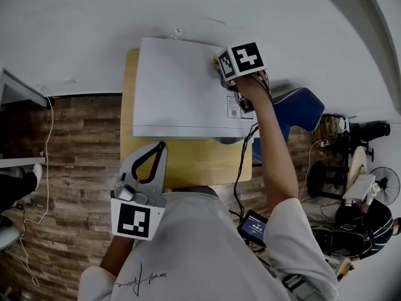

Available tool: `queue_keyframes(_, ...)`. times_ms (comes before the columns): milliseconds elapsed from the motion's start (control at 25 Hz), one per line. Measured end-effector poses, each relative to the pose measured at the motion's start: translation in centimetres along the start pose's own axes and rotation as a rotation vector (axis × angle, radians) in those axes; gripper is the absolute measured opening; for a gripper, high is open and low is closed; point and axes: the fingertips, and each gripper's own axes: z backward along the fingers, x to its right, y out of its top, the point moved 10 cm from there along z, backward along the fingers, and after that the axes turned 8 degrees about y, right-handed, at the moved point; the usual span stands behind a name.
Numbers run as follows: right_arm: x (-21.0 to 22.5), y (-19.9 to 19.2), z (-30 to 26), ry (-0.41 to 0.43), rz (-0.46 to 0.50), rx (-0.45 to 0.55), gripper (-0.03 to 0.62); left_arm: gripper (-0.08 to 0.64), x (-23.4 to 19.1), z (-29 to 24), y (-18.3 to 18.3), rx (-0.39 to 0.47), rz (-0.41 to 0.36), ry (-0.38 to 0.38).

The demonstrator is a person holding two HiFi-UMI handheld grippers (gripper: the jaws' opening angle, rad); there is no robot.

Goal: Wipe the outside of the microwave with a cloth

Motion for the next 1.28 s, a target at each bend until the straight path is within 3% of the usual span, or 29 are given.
queue_keyframes(720,-5.0,2.9,-1.7,0.081,0.076,0.018,0.121,-0.006,-0.6,0.9,-0.3,0.000,0.002,0.025)
queue_keyframes(1080,-9.5,5.4,-3.0,0.126,0.167,0.025,0.121,-0.006,-1.0,2.1,-0.5,0.000,0.017,0.075)
queue_keyframes(1280,-11.9,7.0,-4.0,0.192,0.191,0.041,0.121,-0.006,-1.5,2.8,-0.8,-0.006,0.023,0.113)
